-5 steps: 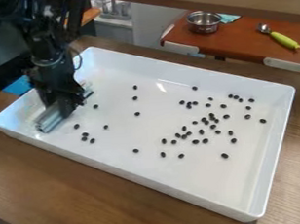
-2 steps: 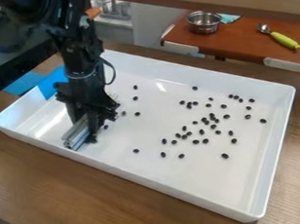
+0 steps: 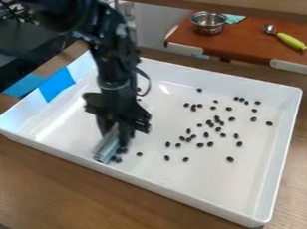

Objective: Sweep into pile

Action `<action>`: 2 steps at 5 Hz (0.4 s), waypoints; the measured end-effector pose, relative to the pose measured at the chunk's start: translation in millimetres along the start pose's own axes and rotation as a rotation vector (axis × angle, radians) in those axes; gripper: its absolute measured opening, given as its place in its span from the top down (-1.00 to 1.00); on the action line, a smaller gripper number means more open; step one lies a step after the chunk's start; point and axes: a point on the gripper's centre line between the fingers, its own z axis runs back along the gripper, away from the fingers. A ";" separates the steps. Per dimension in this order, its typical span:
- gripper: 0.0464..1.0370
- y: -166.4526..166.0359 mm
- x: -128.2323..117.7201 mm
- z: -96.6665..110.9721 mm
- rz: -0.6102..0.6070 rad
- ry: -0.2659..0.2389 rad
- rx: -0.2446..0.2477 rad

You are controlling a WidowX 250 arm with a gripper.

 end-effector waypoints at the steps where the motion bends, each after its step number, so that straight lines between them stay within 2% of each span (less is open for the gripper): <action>1: 0.32 -20.8 9.2 -0.5 0.029 0.000 -0.007; 2: 0.32 -45.5 17.4 -1.0 0.042 0.002 -0.016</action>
